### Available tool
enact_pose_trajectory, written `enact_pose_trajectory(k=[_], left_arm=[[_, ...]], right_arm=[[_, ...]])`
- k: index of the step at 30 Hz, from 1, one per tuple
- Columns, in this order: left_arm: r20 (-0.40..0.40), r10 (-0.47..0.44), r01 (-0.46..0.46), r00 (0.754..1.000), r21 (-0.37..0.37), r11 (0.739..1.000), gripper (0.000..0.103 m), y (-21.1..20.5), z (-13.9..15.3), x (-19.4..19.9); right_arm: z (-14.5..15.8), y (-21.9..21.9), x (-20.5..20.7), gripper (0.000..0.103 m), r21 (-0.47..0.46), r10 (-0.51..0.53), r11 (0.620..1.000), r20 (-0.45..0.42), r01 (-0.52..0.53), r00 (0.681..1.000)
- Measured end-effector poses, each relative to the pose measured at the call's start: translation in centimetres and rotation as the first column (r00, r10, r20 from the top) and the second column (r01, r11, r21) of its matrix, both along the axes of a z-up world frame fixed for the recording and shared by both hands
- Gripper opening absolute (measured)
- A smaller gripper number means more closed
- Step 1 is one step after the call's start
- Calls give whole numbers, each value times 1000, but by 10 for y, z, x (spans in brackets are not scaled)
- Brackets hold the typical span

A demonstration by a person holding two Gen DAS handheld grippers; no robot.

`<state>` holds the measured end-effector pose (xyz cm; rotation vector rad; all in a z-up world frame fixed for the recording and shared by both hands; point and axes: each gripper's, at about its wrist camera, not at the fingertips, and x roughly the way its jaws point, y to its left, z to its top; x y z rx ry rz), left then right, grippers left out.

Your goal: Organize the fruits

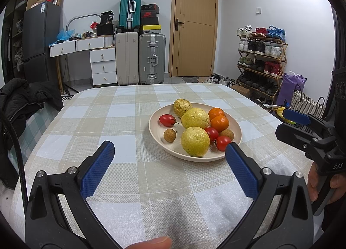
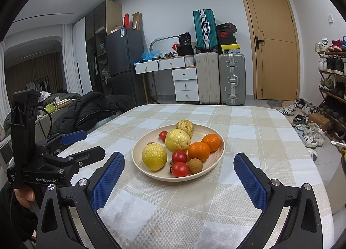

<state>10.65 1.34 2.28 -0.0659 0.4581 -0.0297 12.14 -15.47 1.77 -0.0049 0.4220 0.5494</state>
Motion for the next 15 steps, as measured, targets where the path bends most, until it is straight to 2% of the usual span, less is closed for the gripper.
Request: enact_pose_trajectory(k=[15], left_arm=[[6,-3,3,1000,4,1000,102,1,-2,2]], right_arm=[[1,1,0,103,-6,8,1000,2,-7,1000]])
